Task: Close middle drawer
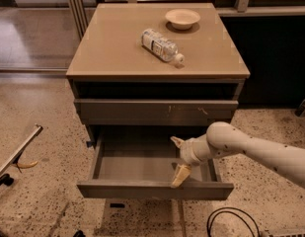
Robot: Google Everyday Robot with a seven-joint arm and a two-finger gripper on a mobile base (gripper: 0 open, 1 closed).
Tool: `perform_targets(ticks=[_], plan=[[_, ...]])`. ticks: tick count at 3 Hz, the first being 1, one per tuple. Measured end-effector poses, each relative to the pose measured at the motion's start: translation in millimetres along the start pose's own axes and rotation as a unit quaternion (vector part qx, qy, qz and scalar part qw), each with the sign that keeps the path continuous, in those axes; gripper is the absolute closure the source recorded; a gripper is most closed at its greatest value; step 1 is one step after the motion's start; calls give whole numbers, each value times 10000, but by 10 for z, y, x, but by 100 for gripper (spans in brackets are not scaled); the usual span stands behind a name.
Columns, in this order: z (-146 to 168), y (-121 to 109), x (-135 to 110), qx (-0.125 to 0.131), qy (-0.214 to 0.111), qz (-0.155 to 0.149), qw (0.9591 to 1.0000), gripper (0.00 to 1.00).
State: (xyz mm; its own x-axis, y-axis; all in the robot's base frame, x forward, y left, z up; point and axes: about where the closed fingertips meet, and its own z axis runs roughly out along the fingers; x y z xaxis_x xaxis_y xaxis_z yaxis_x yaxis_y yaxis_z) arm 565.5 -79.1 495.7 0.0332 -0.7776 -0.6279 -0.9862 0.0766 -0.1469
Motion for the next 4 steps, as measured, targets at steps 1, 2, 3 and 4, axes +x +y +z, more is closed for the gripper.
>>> perform_targets(ticks=[1, 2, 3, 4], plan=[[94, 47, 144, -62, -17, 159, 9999, 0], [206, 80, 275, -112, -72, 286, 9995, 0], [299, 106, 371, -129, -147, 361, 9992, 0], [411, 95, 422, -160, -216, 387, 9989, 19]])
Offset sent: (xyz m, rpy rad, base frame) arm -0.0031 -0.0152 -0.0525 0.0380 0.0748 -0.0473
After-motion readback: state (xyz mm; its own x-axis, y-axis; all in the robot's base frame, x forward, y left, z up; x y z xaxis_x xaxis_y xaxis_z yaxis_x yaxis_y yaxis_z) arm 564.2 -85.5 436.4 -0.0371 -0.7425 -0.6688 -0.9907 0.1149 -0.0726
